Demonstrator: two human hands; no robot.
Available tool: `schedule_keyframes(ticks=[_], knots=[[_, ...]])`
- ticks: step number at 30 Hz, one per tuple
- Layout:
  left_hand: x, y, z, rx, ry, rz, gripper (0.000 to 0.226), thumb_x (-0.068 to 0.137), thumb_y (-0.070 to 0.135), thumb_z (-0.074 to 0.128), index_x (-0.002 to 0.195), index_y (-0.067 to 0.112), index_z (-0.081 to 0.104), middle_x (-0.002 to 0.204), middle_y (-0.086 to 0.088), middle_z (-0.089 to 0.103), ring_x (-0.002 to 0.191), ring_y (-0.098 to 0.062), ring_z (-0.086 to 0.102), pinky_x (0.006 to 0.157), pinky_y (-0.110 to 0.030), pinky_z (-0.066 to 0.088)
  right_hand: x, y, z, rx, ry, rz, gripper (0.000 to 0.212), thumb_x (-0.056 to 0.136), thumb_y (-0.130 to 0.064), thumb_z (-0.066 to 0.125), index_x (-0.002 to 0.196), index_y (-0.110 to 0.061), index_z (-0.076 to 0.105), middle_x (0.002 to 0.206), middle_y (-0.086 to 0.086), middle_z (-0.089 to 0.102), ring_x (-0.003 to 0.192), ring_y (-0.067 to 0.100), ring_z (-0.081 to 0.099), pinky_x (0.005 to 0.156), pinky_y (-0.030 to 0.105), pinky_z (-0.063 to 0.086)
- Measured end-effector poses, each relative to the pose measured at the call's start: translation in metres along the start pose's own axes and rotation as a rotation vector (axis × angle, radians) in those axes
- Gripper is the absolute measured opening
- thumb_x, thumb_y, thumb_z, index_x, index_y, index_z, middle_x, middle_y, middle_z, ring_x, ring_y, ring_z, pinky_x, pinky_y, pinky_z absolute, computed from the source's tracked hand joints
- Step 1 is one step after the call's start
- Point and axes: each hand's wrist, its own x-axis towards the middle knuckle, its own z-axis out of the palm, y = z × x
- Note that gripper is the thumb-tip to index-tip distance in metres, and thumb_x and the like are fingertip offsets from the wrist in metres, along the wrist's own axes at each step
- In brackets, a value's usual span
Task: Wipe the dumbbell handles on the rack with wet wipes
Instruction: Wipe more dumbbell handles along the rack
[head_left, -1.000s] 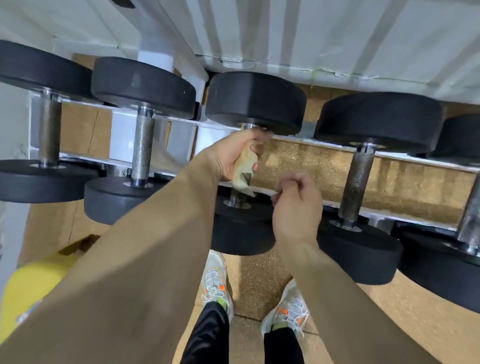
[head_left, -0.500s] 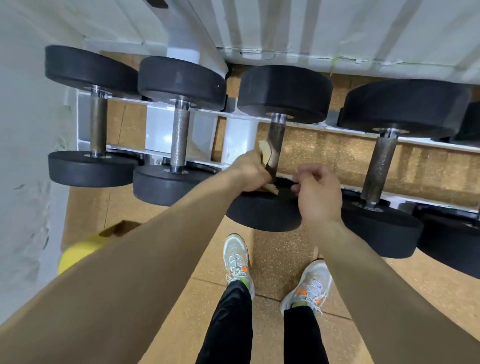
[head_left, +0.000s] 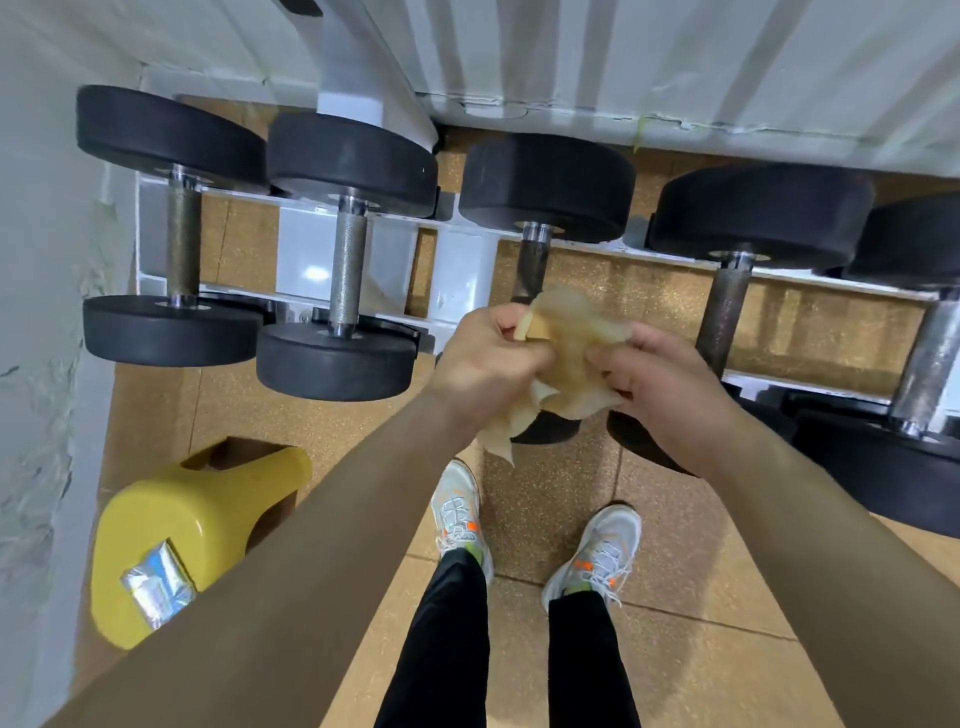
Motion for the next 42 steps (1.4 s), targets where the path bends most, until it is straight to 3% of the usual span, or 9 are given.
schedule_keyframes(ticks=[3,6,13,18,23,26,30,37,42], knots=[[0.006,-0.001,0.005,0.049,0.027,-0.045,0.017,0.08,0.0,0.062,0.08,0.014,0.07,0.072,-0.003,0.062,0.07,-0.015,0.06,0.062,-0.027,0.051,-0.007,-0.006,-0.016,0.006,-0.011,-0.039,0.021,0.098,-0.008,0.061,0.118,-0.01,0.068,0.106,0.009,0.076,0.102,0.027,0.073,0.088,0.038,0.06],[0.011,0.001,0.008,0.058,0.04,-0.028,0.017,0.087,0.001,0.064,0.087,0.015,0.074,0.078,-0.001,0.068,0.077,-0.014,0.066,0.073,-0.029,0.055,-0.01,-0.012,-0.029,0.038,-0.007,-0.066,0.025,0.099,-0.001,0.056,0.119,-0.009,0.067,0.109,0.013,0.074,0.101,0.03,0.072,0.089,0.045,0.06],[0.033,0.007,0.036,-0.066,0.061,-0.065,0.014,0.076,0.016,0.074,0.063,0.018,0.067,0.08,-0.006,0.065,0.081,-0.024,0.063,0.079,-0.037,0.05,-0.01,-0.017,-0.058,0.181,0.219,-0.031,0.037,0.092,0.009,0.046,0.1,-0.015,0.074,0.091,0.006,0.077,0.083,0.023,0.074,0.071,0.037,0.062],[0.057,0.022,0.086,0.012,0.132,-0.069,0.021,0.087,0.028,0.076,0.101,0.016,0.066,0.098,0.001,0.069,0.087,-0.014,0.067,0.073,-0.024,0.057,-0.003,-0.011,-0.099,0.055,0.49,-0.075,0.028,0.094,-0.002,0.053,0.086,-0.019,0.074,0.083,-0.001,0.077,0.08,0.017,0.074,0.071,0.032,0.06],[0.093,0.027,0.129,0.044,0.113,-0.072,0.016,0.094,0.032,0.069,0.101,0.017,0.069,0.098,-0.005,0.071,0.091,-0.021,0.069,0.076,-0.03,0.056,0.022,0.002,-0.139,0.039,0.628,0.027,0.025,0.096,-0.016,0.062,0.073,-0.025,0.058,0.064,-0.012,0.067,0.058,0.006,0.064,0.052,0.018,0.048],[0.108,0.025,0.144,0.073,0.199,-0.114,0.017,0.099,0.028,0.061,0.112,0.017,0.065,0.095,0.002,0.065,0.095,-0.02,0.064,0.081,-0.03,0.052,0.039,0.01,-0.149,-0.045,0.711,0.179,0.011,0.093,-0.026,0.065,0.101,-0.025,0.058,0.098,-0.002,0.065,0.084,0.015,0.061,0.069,0.026,0.051],[0.092,0.016,0.152,0.146,0.387,-0.008,0.023,0.099,0.021,0.058,0.122,0.02,0.054,0.108,0.005,0.057,0.093,-0.012,0.057,0.069,-0.019,0.04,0.041,0.013,-0.135,-0.466,0.971,0.098,0.044,0.094,-0.031,0.061,0.131,-0.01,0.049,0.135,0.013,0.051,0.127,0.033,0.047,0.11,0.039,0.036],[0.049,-0.01,0.179,0.093,0.466,0.028,0.02,0.093,0.014,0.057,0.107,0.025,0.049,0.115,0.004,0.055,0.11,-0.021,0.055,0.095,-0.038,0.047,0.066,0.007,-0.089,-0.413,0.554,0.021,0.03,0.094,-0.031,0.059,0.118,-0.014,0.061,0.101,0.002,0.066,0.091,0.02,0.061,0.079,0.028,0.047],[0.051,-0.021,0.2,0.167,0.564,0.051,0.018,0.096,0.021,0.055,0.113,0.023,0.05,0.113,0.005,0.055,0.11,-0.019,0.052,0.092,-0.036,0.043,0.09,0.0,-0.096,-0.115,0.5,0.067,0.011,0.086,-0.022,0.076,0.089,-0.013,0.07,0.075,-0.002,0.072,0.074,0.015,0.071,0.069,0.026,0.057]])
